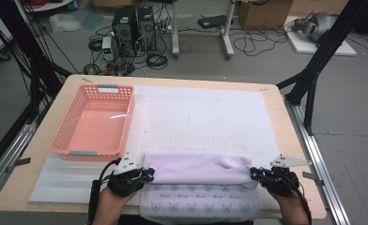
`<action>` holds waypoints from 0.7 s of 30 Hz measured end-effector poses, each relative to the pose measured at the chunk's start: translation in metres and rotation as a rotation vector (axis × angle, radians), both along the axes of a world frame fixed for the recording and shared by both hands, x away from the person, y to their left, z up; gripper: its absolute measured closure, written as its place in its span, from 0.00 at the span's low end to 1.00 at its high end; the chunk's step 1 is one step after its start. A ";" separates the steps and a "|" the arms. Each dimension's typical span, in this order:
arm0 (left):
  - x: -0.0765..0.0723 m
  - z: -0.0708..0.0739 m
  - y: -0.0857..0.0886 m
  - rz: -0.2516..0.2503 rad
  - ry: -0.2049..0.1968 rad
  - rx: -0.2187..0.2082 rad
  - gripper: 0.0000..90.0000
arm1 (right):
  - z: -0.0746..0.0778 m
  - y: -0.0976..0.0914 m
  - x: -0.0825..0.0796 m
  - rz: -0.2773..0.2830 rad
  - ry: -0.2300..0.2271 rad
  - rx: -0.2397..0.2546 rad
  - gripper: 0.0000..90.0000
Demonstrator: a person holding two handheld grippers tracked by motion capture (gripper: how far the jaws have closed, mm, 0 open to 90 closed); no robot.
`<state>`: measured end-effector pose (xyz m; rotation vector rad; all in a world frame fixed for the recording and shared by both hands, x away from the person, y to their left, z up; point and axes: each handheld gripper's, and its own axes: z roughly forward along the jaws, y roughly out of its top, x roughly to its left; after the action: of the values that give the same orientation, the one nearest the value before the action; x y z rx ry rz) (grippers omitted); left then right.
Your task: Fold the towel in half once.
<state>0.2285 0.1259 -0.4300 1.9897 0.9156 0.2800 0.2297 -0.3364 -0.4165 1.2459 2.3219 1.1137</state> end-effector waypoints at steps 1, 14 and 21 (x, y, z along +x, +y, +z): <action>0.000 -0.002 0.000 -0.002 0.011 0.000 0.94 | -0.001 0.000 -0.002 0.004 0.008 0.000 0.95; 0.052 0.019 -0.008 0.084 -0.053 0.000 0.48 | 0.009 -0.001 0.028 -0.076 -0.042 0.007 0.61; 0.067 0.009 -0.016 0.098 -0.037 0.034 0.47 | -0.021 0.007 0.061 -0.128 0.013 -0.156 0.56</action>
<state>0.2956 0.1098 -0.4214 1.9671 0.9924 0.3888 0.2903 -0.3293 -0.4377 1.3247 2.2535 0.8674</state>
